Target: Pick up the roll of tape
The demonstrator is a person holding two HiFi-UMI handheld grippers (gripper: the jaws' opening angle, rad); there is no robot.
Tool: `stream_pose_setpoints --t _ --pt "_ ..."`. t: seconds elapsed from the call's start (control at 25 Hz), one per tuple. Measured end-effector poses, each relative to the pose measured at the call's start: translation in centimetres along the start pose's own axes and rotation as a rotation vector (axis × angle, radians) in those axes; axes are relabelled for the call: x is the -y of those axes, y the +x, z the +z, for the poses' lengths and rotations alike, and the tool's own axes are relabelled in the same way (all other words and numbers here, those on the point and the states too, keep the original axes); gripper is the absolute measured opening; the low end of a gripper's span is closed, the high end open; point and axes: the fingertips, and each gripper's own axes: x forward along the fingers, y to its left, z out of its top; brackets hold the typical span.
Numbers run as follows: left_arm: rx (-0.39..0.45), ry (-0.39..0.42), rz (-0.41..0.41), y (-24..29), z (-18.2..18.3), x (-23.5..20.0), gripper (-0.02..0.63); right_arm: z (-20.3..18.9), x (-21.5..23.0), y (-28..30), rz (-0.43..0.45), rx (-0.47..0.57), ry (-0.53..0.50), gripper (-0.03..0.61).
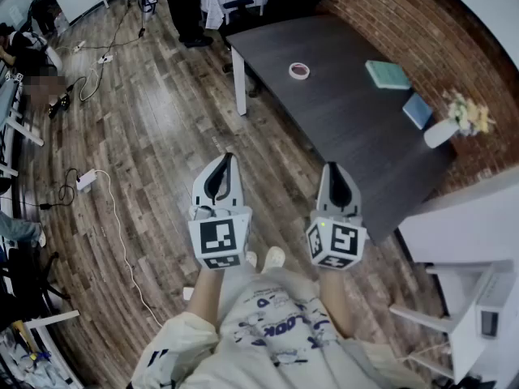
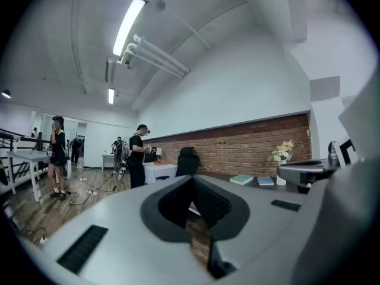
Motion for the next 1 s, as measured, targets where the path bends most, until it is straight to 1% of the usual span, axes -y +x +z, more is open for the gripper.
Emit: stream_pose_setpoints --t 0.44,0.8,1.0 --pt "-0.008 0.005 0.003 1.6 0.3 0.5 0.002 0.0 0.9 1.3 0.009 -0.005 0.014 0.021" --pt "-0.021 0.010 0.045 3.8 -0.2 1.3 0.002 -0.1 2.4 4.1 0.069 0.020 0.027 0.021" --pt "-0.025 -0.002 0.081 4.6 -0.6 2.0 0.002 -0.9 3.3 5.5 0.113 -0.004 0.035 0.021"
